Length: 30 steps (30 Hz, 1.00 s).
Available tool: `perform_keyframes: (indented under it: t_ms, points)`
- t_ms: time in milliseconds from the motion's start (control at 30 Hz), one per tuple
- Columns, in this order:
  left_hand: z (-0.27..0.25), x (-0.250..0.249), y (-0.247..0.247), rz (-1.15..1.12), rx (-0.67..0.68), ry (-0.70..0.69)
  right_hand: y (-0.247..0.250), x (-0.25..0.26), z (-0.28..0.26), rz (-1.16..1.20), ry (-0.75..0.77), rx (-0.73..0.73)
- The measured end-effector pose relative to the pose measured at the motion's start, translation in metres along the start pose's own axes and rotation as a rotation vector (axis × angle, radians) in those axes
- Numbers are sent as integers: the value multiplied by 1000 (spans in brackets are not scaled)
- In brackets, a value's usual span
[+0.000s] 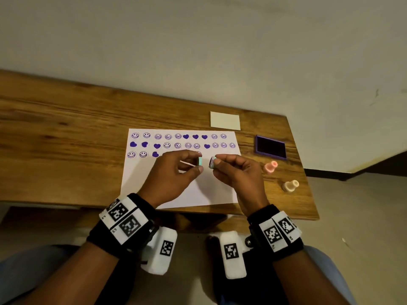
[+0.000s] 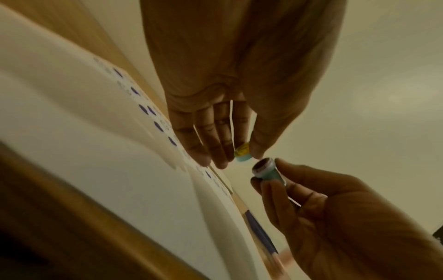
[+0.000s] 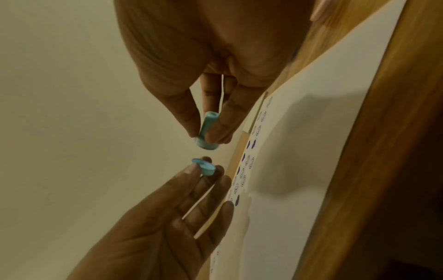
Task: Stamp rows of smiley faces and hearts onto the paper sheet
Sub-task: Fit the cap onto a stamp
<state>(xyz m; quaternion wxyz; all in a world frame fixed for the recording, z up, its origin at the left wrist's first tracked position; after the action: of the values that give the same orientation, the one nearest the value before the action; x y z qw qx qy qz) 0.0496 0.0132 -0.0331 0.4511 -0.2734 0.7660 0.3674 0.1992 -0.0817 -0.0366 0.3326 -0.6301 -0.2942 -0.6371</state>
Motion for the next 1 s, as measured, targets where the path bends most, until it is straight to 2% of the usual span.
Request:
perform_keyframes:
  t_ms: [167,333,767,1000]
  points:
    - [1,7,-10,-172,65,62,1,0,1,93,-17,25]
    - [-4,1,-15,-219,105,11,-4,-1,2,121,-3,80]
    - [-6,6,-11,-231,124,-61,-8,-5,1,127,1,213]
    - [-9,7,-6,-164,163,-86,-9,-2,-7,48,65,239]
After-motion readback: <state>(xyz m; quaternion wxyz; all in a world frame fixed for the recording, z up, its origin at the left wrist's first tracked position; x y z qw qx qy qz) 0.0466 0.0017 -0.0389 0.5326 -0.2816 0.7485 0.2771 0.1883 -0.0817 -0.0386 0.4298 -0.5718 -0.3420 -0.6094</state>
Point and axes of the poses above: each hand's wrist, its own z-axis towards the middle knuckle, its own y-axis out of the back of the hand, x = y × z, the point moved 6 cm from there along z, towards the middle knuckle, and after that the axes turned 15 degrees about y, right-handed, at the moved point
